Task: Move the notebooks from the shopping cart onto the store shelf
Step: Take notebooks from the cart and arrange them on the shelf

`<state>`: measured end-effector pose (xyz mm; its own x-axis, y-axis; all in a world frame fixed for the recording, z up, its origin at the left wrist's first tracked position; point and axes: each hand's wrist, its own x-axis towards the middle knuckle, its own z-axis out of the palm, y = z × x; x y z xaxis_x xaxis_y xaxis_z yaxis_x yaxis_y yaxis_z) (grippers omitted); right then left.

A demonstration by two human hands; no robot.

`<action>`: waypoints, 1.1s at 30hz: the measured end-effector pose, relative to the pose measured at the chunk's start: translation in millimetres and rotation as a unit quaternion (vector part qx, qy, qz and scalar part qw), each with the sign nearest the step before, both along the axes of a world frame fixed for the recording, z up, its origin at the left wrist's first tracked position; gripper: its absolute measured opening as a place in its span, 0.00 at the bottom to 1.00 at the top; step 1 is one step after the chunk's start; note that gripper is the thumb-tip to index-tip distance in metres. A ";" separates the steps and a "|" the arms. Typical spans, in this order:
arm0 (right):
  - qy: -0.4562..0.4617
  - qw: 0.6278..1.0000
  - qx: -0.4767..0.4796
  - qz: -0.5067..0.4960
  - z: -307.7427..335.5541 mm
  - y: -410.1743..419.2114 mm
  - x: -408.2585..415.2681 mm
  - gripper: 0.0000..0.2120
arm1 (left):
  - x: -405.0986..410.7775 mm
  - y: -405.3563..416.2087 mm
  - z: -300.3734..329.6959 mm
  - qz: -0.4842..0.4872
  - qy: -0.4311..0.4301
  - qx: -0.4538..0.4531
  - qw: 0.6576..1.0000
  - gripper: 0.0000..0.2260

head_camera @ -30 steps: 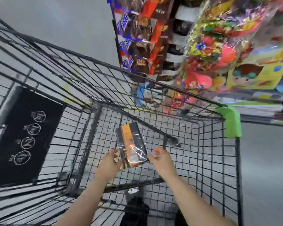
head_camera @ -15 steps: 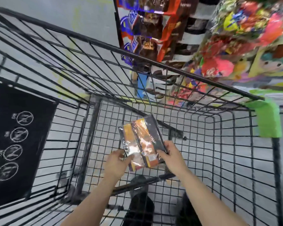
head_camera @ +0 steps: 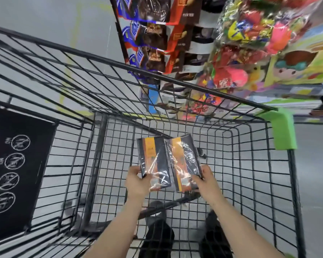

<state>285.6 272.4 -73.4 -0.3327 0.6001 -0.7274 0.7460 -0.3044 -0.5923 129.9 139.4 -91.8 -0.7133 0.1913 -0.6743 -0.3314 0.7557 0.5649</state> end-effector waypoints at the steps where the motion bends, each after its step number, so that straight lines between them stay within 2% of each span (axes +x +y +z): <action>1: 0.001 1.000 0.009 0.001 9.0 -0.8 -0.6 0.07 | -2.1 -0.3 8.6 0.001 -0.021 0.016 1.000 0.16; 5: 0.007 0.999 0.034 0.000 57.9 0.8 4.1 0.07 | -11.0 -3.0 58.2 -0.045 -0.060 0.061 0.995 0.17; 8: 0.032 0.999 0.037 -0.005 107.7 8.6 13.7 0.06 | -17.4 -3.4 106.0 -0.079 -0.077 0.110 0.988 0.23; 12: 0.065 0.996 0.068 -0.006 165.2 18.7 38.7 0.10 | -16.8 -1.8 172.6 -0.144 -0.093 0.148 0.974 0.27; 14: 0.085 0.993 0.075 -0.013 188.3 24.5 55.8 0.09 | -9.4 4.7 200.5 -0.152 -0.111 0.174 0.967 0.29; 17: 0.117 0.988 0.088 -0.037 217.2 35.6 87.4 0.06 | 12.6 22.7 234.6 -0.148 -0.098 0.200 0.964 0.26; 26: 0.175 0.973 0.060 -0.141 263.3 117.5 251.6 0.07 | 155.7 130.5 293.1 -0.201 -0.048 0.239 0.949 0.28; 33: 0.167 0.975 0.051 -0.136 283.1 219.3 416.7 0.05 | 308.3 227.6 320.9 -0.201 -0.015 0.250 0.947 0.29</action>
<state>702.3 491.6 209.7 -0.3594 0.7624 -0.5381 0.4073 -0.3906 -0.8256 438.2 367.0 229.1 -0.4974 0.7432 -0.4474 -0.0960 0.4654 0.8799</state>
